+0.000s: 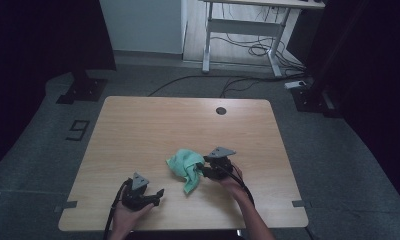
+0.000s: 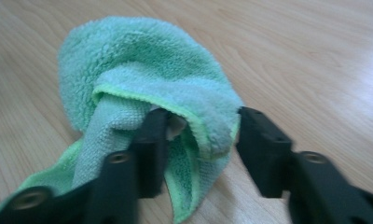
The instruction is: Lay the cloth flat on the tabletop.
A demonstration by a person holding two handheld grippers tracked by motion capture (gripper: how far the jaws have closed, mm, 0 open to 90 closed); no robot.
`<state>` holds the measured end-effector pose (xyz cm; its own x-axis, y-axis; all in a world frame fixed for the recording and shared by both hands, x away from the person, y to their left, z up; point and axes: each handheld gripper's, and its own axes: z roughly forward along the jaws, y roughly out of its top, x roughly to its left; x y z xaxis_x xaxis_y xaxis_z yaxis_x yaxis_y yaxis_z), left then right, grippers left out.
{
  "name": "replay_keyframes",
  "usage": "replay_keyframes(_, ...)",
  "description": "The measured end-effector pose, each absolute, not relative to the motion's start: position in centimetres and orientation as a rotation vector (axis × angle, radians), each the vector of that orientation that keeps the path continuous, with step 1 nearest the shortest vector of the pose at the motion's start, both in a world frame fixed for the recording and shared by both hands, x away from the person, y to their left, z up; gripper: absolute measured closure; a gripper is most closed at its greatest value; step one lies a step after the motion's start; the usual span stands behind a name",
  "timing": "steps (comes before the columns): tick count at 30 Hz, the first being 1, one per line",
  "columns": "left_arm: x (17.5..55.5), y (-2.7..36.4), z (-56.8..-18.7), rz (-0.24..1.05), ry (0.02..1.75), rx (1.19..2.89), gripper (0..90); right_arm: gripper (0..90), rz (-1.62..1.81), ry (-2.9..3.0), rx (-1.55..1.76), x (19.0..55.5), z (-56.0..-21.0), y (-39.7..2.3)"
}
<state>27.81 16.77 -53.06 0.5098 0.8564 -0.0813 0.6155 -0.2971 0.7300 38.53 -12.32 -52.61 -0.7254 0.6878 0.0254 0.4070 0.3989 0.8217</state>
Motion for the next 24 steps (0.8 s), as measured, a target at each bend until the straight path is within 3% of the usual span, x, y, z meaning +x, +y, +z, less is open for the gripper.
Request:
replay_keyframes(3,27.7,16.1,-52.9,0.416,1.18,2.029,26.6,76.2,1.226,2.357,0.931,38.6,-52.7,-12.2)
replay_keyframes(7,27.5,14.7,-52.5,0.404,1.139,2.033,26.5,83.7,1.229,2.352,0.943,38.4,-52.5,-12.1)
replay_keyframes(24,27.5,8.4,-52.3,0.352,1.044,2.068,31.0,86.1,1.234,2.342,1.016,38.6,-52.0,-11.8)
